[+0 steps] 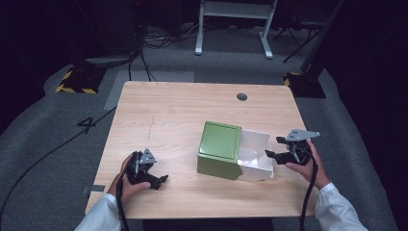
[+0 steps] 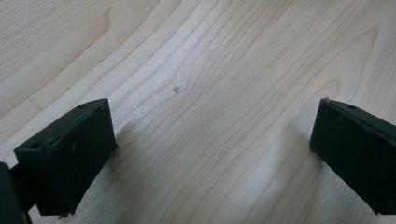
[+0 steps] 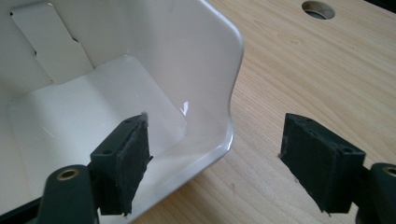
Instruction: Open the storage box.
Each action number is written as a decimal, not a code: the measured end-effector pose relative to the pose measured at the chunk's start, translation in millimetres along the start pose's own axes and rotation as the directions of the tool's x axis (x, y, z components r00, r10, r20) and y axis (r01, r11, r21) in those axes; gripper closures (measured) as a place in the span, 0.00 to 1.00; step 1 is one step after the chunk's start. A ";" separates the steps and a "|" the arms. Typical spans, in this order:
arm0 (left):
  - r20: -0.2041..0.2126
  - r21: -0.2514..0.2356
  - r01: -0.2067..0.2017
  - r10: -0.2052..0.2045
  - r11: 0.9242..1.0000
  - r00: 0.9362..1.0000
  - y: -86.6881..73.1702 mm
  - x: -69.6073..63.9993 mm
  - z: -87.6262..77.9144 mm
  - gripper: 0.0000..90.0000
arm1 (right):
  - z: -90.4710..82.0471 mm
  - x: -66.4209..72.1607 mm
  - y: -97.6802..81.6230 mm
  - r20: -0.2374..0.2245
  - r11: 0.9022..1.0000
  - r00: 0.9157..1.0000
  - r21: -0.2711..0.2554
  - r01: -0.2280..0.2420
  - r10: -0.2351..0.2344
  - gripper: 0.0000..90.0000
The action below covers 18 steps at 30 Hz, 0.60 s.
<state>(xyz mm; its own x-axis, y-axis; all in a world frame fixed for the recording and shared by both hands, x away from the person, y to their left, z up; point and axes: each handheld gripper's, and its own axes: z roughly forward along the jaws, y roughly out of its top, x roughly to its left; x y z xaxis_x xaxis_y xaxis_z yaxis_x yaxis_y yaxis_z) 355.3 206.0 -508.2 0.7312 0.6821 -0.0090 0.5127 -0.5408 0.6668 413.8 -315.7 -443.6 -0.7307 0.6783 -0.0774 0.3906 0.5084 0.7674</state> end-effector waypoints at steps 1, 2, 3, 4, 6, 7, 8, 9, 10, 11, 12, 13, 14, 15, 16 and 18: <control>0.000 0.000 0.000 0.000 1.000 1.000 0.0 0.0 0.0 0.00 | -1.5 -0.1 0.2 0.005 1.000 1.000 -0.001 0.003 -0.003 0.27; 0.000 0.001 0.001 -0.001 1.000 1.000 0.0 -0.1 -0.1 0.00 | -1.5 -0.1 0.2 0.005 1.000 1.000 -0.001 0.003 -0.003 0.27; 0.000 0.000 0.000 0.000 1.000 1.000 0.0 0.0 0.0 0.00 | -3.0 -0.2 0.4 0.011 1.000 1.000 -0.003 0.008 -0.008 0.26; 0.000 0.000 0.000 0.000 1.000 1.000 0.0 0.0 0.0 0.00 | -3.0 -0.2 0.4 0.011 1.000 1.000 -0.003 0.008 -0.008 0.26; 0.000 0.000 0.000 0.000 1.000 1.000 0.0 0.0 0.0 0.00 | -5.4 -0.1 0.6 0.018 1.000 1.000 -0.001 0.023 -0.023 0.26; 0.000 0.000 0.000 0.000 1.000 1.000 0.0 0.0 0.0 0.00 | -5.4 -0.1 0.6 0.018 1.000 1.000 -0.001 0.023 -0.023 0.26; 0.000 0.001 0.001 -0.001 1.000 1.000 0.0 -0.1 -0.1 0.00 | -6.3 0.2 0.8 0.021 1.000 0.999 0.002 0.027 -0.027 0.26; 0.000 0.000 0.000 0.000 1.000 1.000 0.0 0.0 0.0 0.00 | -7.4 0.4 0.8 0.021 1.000 0.999 -0.001 0.030 -0.030 0.26; 0.000 0.000 0.000 0.000 1.000 1.000 0.0 0.0 0.0 0.00 | -8.4 0.6 0.8 0.020 0.999 0.999 -0.001 0.032 -0.032 0.26; 0.000 0.000 0.000 0.000 1.000 1.000 0.0 0.0 0.0 0.00 | -10.7 1.2 1.0 0.023 0.999 0.999 -0.002 0.035 -0.035 0.26; 0.000 0.000 0.000 0.000 1.000 1.000 0.0 0.0 0.0 0.00 | -12.0 1.2 1.0 0.026 0.999 0.999 -0.004 0.037 -0.037 0.26; 0.000 0.000 0.000 0.000 1.000 1.000 0.0 0.0 0.0 0.00 | -12.0 1.2 1.0 0.026 0.999 0.999 -0.004 0.037 -0.037 0.26; 0.000 0.000 0.000 0.000 1.000 1.000 0.0 0.0 0.0 0.00 | -14.2 1.1 1.2 0.031 0.999 0.999 -0.007 0.041 -0.041 0.26; 0.000 0.000 0.000 0.000 1.000 1.000 0.0 0.0 0.0 0.00 | -14.2 1.1 1.2 0.031 0.999 0.999 -0.007 0.041 -0.041 0.26; 0.000 0.000 0.000 0.000 1.000 1.000 0.0 0.0 0.0 0.00 | -16.5 1.7 1.3 0.032 0.999 0.999 -0.008 0.042 -0.041 0.26; 0.000 0.000 0.000 0.000 1.000 1.000 0.0 0.0 0.0 0.00 | -18.2 2.3 1.0 0.036 0.999 0.998 -0.004 0.045 -0.045 0.26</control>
<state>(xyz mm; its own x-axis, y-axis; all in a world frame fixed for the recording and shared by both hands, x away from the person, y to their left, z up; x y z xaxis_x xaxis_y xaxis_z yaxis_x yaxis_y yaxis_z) 355.2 206.0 -508.2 0.7311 0.6822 -0.0093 0.5129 -0.5406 0.6668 402.4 -323.3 -431.4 -0.7270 0.6733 -0.1347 0.3550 0.5364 0.7657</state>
